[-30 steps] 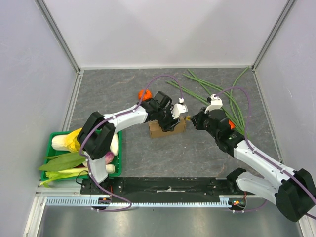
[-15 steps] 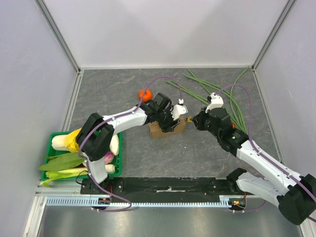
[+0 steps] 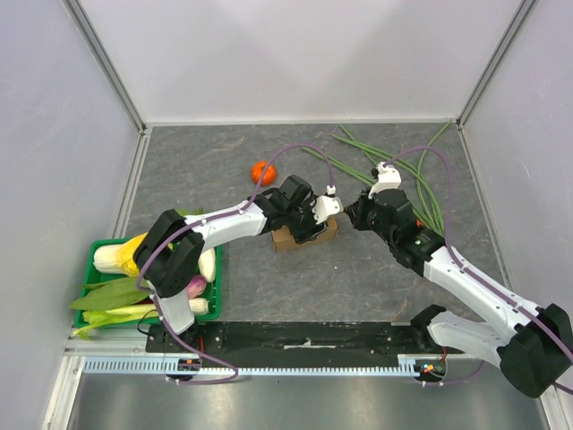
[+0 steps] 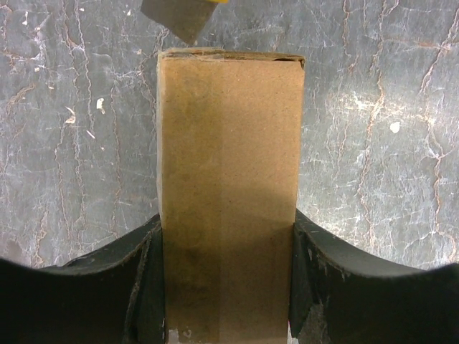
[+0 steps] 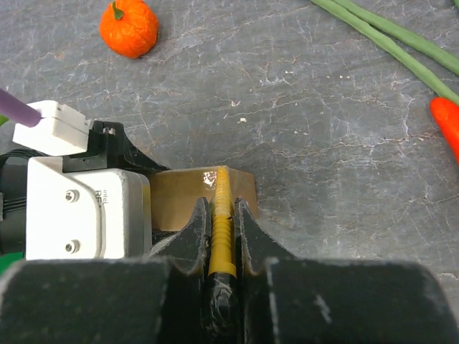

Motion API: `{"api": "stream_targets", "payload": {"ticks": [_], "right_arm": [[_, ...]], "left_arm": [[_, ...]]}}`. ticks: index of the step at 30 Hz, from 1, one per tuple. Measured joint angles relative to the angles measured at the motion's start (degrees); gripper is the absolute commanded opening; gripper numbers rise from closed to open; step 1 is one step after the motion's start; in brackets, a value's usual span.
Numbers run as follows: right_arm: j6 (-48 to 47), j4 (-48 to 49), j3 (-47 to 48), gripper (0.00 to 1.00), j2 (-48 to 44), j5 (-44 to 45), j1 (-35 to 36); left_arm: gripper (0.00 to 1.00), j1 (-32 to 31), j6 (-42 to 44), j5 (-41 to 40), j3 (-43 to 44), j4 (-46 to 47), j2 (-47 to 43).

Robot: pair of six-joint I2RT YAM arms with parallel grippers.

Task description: Unpack the express box

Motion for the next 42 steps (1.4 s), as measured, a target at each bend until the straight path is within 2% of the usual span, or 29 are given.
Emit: {"api": "stream_targets", "payload": {"ticks": [42], "right_arm": [[0.0, 2.8, -0.2, 0.0, 3.3, 0.7, 0.0]], "left_arm": [[0.2, -0.2, 0.1, -0.5, -1.6, 2.2, -0.7]]}}
